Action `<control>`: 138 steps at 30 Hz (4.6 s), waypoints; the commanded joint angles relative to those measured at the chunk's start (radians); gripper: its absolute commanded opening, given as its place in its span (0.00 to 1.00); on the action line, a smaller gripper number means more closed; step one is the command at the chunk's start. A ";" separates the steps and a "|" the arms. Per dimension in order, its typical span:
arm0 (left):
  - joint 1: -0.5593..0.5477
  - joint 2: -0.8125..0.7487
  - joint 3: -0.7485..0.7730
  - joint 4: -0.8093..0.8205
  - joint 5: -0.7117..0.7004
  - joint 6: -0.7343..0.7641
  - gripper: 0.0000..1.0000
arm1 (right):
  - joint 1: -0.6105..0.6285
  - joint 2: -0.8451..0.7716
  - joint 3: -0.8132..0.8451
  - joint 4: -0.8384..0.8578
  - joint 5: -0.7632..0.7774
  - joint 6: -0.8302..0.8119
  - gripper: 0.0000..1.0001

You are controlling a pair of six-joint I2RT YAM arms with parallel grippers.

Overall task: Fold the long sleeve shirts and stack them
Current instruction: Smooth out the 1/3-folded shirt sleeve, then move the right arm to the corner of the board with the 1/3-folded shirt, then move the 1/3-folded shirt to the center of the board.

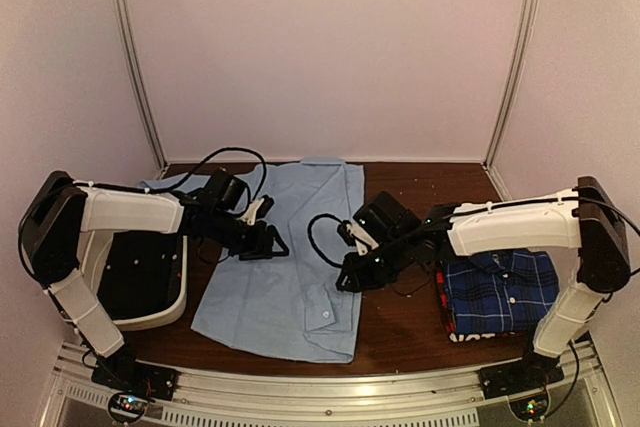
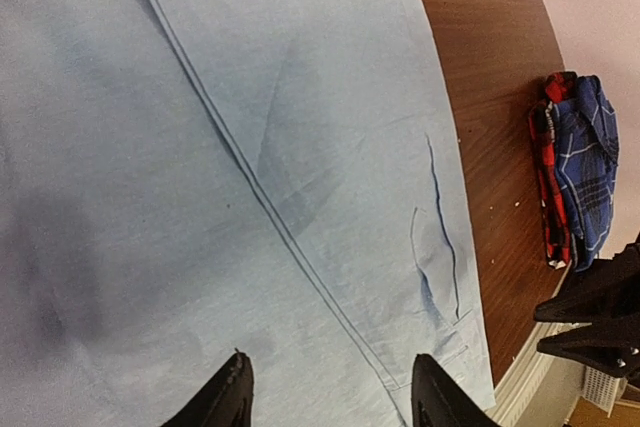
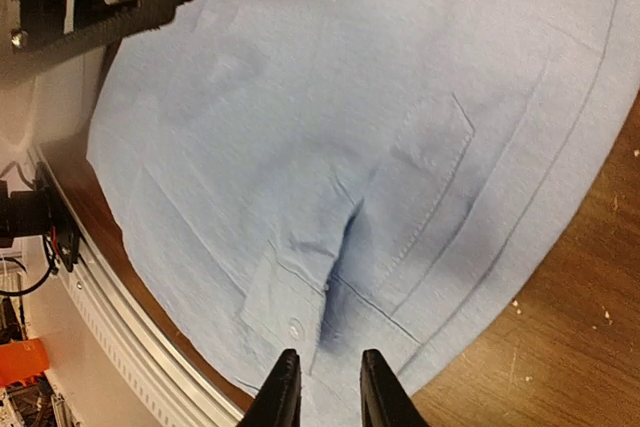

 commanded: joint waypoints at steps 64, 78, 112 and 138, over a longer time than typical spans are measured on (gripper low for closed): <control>-0.005 -0.185 0.033 -0.169 -0.300 -0.094 0.55 | -0.585 0.901 0.991 0.073 0.080 -0.131 0.48; -0.006 -0.326 -0.065 -0.168 -0.319 -0.135 0.55 | -0.541 0.995 1.065 0.110 0.044 -0.091 0.29; -0.090 -0.149 -0.055 -0.090 -0.393 -0.194 0.54 | -0.727 0.973 1.118 -0.022 0.017 -0.245 0.00; 0.031 -0.263 -0.073 -0.176 -0.474 -0.098 0.55 | -0.542 0.418 0.633 -0.064 0.166 -0.356 0.78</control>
